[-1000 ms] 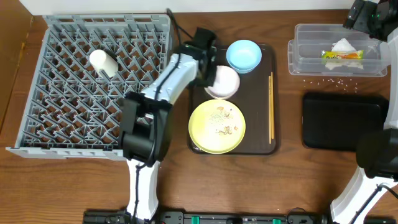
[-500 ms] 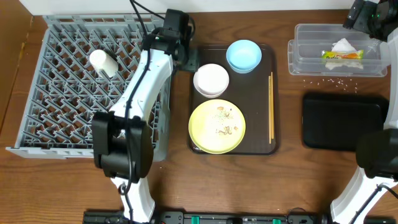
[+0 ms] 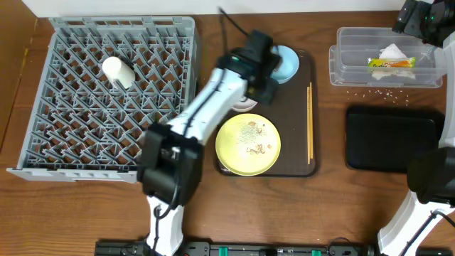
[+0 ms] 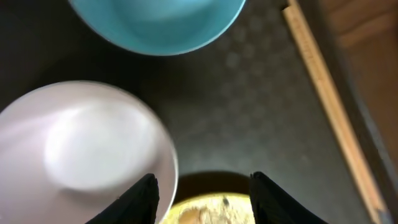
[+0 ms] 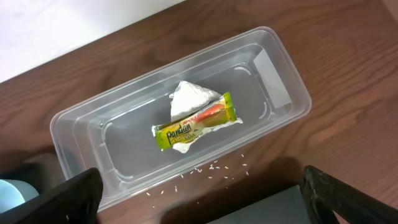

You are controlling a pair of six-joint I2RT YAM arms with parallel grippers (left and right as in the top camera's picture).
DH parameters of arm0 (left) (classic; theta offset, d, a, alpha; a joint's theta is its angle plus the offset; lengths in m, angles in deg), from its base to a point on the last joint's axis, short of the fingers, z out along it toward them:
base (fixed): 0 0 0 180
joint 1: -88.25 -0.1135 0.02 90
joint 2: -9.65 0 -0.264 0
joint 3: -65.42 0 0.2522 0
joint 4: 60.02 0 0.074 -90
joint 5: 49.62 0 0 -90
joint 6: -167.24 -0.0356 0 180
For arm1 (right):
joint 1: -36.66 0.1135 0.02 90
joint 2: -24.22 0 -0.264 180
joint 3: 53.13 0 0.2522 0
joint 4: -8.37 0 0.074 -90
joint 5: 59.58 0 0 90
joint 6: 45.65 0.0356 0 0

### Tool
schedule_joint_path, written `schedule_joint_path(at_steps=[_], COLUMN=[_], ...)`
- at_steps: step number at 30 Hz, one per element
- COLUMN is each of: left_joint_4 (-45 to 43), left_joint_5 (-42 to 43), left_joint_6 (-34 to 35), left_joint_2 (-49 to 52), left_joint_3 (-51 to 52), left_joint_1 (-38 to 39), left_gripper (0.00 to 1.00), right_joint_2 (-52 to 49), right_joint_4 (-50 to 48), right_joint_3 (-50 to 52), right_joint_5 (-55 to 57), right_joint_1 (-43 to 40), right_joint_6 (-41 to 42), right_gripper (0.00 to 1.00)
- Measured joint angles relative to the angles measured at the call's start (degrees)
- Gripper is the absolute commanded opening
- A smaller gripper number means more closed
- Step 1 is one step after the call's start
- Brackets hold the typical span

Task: Sort waste into correct bins and load items into the dishwasher
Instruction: 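Grasp the pink bowl rim with the left gripper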

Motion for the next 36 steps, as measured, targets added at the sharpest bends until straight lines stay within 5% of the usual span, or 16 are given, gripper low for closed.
schedule_joint_path(at_steps=[8,18,27,36], left_joint_4=[-3.74,-6.08,-7.63,-7.87], left_joint_5=[-12.15,-13.77,-13.16,-13.75], left_joint_6=[2.32,2.49,3.89,5.75], left_joint_2=[4.28,8.57,10.86,10.84], left_joint_3=[0.0,0.0,0.0,-0.02], left_joint_1=[2.1,1.84,1.84,1.84], left_gripper=[0.49,0.47,0.08,0.08], right_joint_2=[0.0,0.0,0.0,0.0], right_joint_4=[0.0,0.0,0.0,0.0], right_joint_3=[0.0,0.0,0.0,0.0], right_joint_5=[0.0,-0.02,0.0,0.0], right_joint_1=[0.0,0.0,0.0,0.0], right_joint_6=[-0.02,-0.02,-0.02,0.0], right_gripper=[0.99,0.99,0.99,0.99])
